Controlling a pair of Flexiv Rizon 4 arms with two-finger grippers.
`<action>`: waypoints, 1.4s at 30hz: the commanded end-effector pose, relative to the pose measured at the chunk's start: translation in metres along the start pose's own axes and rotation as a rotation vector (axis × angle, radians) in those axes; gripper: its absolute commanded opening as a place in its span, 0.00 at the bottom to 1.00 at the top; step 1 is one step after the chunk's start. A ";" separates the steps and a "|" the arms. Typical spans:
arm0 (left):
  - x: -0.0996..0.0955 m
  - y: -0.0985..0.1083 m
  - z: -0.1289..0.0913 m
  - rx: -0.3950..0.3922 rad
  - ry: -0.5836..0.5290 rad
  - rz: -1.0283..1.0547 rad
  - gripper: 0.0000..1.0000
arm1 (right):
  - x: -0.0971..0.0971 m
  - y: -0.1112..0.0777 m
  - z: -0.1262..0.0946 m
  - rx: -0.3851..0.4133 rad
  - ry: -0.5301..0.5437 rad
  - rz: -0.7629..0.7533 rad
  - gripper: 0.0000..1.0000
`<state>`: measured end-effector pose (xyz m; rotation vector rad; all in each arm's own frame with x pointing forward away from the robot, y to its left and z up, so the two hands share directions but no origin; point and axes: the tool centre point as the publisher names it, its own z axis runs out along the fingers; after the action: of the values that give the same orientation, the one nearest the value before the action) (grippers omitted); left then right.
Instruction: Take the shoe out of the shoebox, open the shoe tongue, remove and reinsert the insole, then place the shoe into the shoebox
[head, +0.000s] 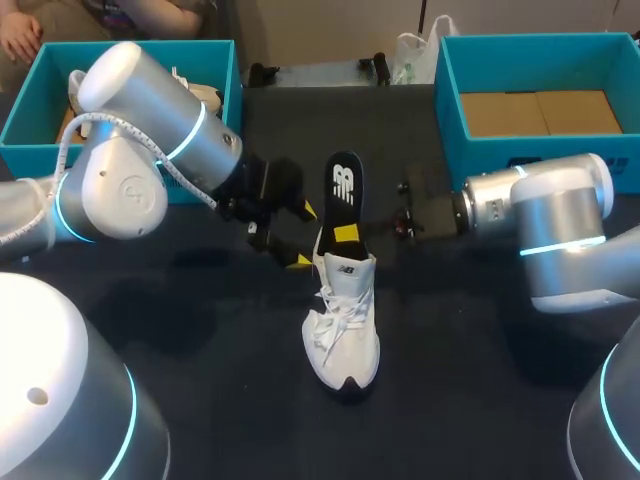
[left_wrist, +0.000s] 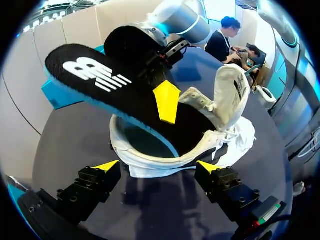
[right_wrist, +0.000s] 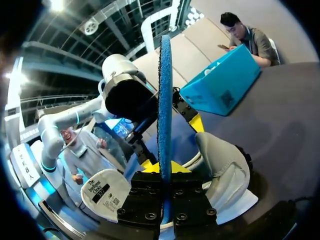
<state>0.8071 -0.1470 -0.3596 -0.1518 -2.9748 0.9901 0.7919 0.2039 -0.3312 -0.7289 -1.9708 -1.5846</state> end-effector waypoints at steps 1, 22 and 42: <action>-0.001 0.000 0.000 -0.003 0.002 0.000 1.00 | -0.003 -0.008 0.005 0.028 0.012 0.016 0.00; -0.001 0.000 0.000 -0.003 0.002 0.000 1.00 | 0.001 -0.022 0.010 0.000 -0.045 0.024 0.16; -0.001 0.000 0.000 -0.003 0.002 0.000 1.00 | -0.010 -0.008 0.004 0.045 -0.024 0.049 0.00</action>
<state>0.8071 -0.1470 -0.3596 -0.1518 -2.9747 0.9900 0.7929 0.2040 -0.3414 -0.7794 -1.9834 -1.5208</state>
